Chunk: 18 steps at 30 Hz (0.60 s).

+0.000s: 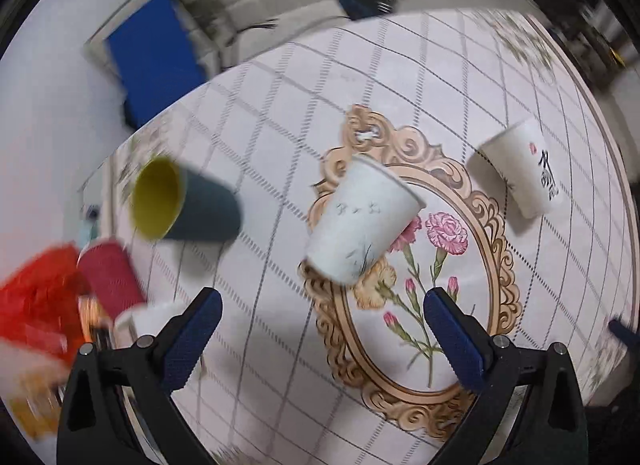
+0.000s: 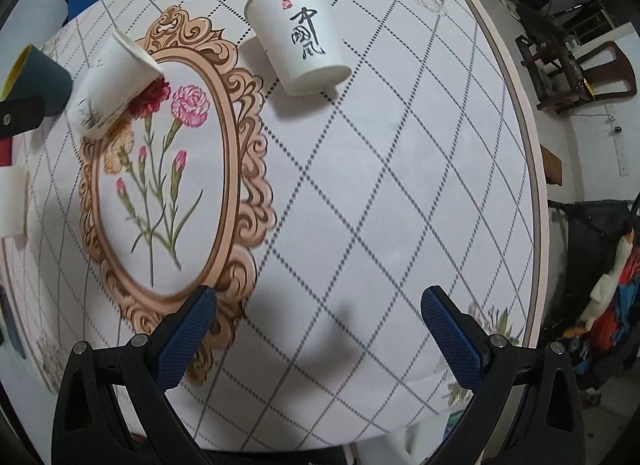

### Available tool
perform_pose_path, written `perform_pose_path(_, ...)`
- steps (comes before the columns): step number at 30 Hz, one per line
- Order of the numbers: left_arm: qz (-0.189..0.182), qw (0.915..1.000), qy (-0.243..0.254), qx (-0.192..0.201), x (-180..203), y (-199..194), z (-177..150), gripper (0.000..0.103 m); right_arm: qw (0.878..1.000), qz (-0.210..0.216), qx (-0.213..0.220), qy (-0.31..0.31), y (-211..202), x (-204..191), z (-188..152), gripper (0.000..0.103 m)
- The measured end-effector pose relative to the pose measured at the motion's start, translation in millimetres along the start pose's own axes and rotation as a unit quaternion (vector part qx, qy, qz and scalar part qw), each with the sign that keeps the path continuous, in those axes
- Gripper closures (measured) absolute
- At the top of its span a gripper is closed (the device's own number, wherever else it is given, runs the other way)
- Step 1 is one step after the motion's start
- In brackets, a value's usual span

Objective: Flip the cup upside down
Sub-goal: 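Move the left tool toward the white bird-print cup lying on the mat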

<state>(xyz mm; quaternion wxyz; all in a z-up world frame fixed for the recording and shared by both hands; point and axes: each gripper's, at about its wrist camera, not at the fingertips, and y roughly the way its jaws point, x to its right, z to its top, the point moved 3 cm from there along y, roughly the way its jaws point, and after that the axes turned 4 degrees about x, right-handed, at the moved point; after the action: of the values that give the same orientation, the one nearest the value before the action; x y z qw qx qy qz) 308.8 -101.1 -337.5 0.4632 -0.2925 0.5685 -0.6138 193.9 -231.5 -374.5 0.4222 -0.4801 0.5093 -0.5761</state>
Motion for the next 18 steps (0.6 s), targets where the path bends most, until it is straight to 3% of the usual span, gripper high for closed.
perform_pose_path(5, -0.020, 0.9954, 0.086, -0.037, 12, 34, 16, 0.000, 1.000, -0.004, -0.003, -0.005, 6, -5, 17, 0.000)
perform_pose_path(18, -0.021, 0.9884, 0.141, -0.054, 29, 73, 46, 0.000, 1.000, -0.002, -0.013, -0.005, 19, -12, 25, 0.000)
